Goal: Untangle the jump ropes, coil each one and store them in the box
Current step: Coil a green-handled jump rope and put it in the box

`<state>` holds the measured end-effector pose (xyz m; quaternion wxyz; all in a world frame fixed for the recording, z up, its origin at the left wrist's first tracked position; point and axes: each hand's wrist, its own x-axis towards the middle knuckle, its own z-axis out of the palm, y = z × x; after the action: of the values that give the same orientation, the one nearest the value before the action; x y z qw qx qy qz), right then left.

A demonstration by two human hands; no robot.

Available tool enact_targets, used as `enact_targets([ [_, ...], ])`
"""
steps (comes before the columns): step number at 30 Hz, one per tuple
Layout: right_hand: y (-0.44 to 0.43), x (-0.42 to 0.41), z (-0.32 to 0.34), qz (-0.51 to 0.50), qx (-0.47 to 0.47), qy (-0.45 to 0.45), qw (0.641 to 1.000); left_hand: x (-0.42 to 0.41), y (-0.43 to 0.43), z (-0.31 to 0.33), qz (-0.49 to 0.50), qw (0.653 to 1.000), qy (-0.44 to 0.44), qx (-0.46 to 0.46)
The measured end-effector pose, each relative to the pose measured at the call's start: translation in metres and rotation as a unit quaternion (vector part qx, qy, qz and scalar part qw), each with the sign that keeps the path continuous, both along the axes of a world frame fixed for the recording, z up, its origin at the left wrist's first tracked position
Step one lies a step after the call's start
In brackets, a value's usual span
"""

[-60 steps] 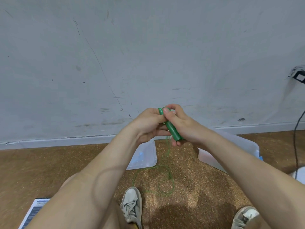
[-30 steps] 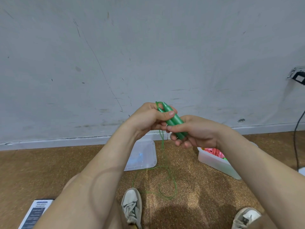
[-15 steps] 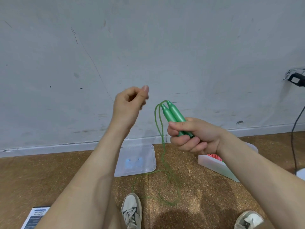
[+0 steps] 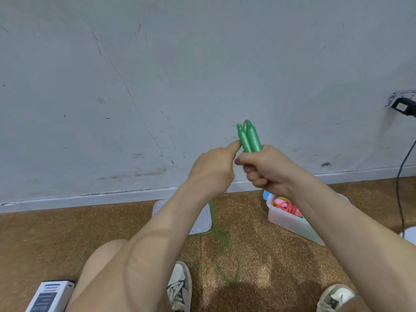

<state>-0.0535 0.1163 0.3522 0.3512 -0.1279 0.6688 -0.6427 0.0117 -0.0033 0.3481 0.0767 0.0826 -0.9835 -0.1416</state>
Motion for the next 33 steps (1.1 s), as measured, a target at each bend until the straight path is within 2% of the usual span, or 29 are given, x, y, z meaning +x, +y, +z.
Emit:
enact_targets([
  [1,0.0,-0.002,-0.003,-0.02,0.069,0.068,0.995,0.0,0.001,0.003,0.001,0.997,-0.03,-0.078],
  [3,-0.003,-0.004,-0.01,-0.036,0.192,0.189,0.962,0.001,0.007,0.008,-0.007,0.985,-0.062,-0.16],
  [6,-0.008,0.0,-0.016,0.008,0.341,0.352,0.872,0.006,0.018,0.013,-0.05,0.966,-0.089,-0.237],
  [8,-0.008,0.003,-0.017,0.032,0.391,0.423,0.817,0.009,0.021,0.015,-0.081,0.955,-0.075,-0.276],
  [10,-0.007,0.003,-0.02,0.046,0.41,0.457,0.788,0.009,0.019,0.013,-0.089,0.954,-0.06,-0.28],
  [16,-0.009,0.003,-0.032,0.067,0.388,0.506,0.767,0.015,-0.002,0.015,-0.08,0.986,0.001,-0.147],
  [23,-0.007,0.0,-0.035,0.066,0.363,0.525,0.767,0.028,-0.009,0.021,-0.083,0.995,0.045,0.016],
  [29,-0.012,0.009,-0.036,0.103,0.363,0.525,0.763,0.027,-0.022,0.035,-0.042,0.999,0.017,-0.017],
  [33,-0.01,0.014,-0.035,0.13,0.352,0.519,0.768,0.027,-0.011,0.031,-0.079,0.996,0.008,0.044],
])
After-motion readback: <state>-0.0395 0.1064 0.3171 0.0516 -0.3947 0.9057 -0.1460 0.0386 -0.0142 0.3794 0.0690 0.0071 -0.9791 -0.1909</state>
